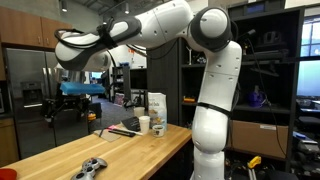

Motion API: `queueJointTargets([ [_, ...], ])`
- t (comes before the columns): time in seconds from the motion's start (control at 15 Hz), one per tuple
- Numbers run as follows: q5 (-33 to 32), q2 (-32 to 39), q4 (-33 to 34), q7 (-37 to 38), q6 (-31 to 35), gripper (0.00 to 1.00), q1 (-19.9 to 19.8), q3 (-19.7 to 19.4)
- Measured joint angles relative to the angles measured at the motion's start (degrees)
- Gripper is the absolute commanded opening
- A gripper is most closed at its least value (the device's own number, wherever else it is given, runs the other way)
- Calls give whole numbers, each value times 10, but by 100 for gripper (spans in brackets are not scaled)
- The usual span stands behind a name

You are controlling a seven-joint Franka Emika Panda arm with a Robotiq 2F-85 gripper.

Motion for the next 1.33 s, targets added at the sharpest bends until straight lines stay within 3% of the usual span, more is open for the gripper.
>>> queueJointTargets([
  [0.33, -39, 60, 90, 46, -20, 100, 4, 2],
  [0.67, -82, 73, 158, 107, -70, 100, 26, 15],
  [1.33, -83, 74, 165, 117, -77, 100, 32, 18],
])
